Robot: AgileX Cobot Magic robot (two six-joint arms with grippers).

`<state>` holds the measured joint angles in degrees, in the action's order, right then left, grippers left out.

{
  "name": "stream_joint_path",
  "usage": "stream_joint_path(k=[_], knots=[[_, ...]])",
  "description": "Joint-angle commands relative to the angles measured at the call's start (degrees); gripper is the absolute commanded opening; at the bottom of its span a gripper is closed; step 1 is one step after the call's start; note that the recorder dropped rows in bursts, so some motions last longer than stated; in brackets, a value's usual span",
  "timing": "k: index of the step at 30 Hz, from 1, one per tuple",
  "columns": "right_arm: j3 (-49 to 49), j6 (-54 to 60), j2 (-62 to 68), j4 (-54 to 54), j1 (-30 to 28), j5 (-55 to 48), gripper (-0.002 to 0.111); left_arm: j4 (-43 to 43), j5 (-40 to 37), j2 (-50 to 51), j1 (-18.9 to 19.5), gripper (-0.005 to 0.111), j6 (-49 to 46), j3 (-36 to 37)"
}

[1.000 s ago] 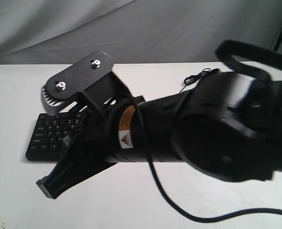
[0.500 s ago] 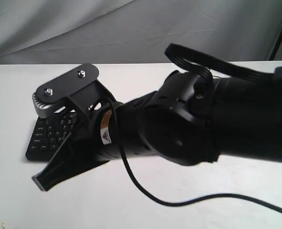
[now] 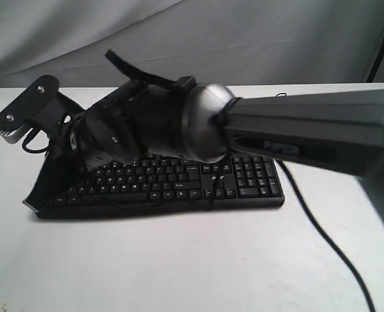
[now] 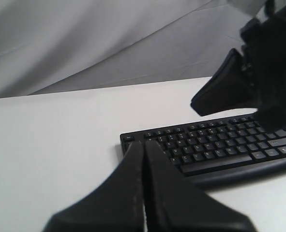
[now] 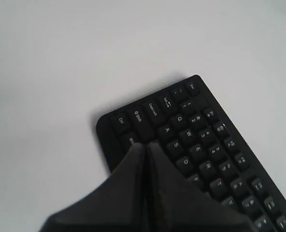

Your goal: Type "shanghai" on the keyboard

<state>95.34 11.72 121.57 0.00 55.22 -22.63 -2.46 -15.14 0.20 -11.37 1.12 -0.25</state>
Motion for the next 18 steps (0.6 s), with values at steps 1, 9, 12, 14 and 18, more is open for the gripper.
stream_joint_path(k=[1, 9, 12, 14, 18], knots=[[5.56, 3.23, 5.18, 0.79, -0.42, -0.3, 0.0, -0.04, 0.28, -0.2, -0.23, 0.0, 0.16, 0.25], [6.77, 3.73, 9.71, 0.58, -1.19, 3.07, 0.0, -0.04, 0.28, -0.2, -0.23, 0.0, 0.16, 0.25], [6.77, 4.97, 10.83, 1.81, -2.08, 3.98, 0.0, -0.04, 0.28, -0.2, -0.23, 0.0, 0.16, 0.25], [6.77, 6.34, 11.31, 2.54, -2.77, 4.73, 0.0, -0.04, 0.28, -0.2, -0.23, 0.0, 0.16, 0.25], [6.77, 8.3, 12.2, 2.54, -3.47, 6.58, 0.0, -0.04, 0.28, -0.2, -0.23, 0.0, 0.16, 0.25]])
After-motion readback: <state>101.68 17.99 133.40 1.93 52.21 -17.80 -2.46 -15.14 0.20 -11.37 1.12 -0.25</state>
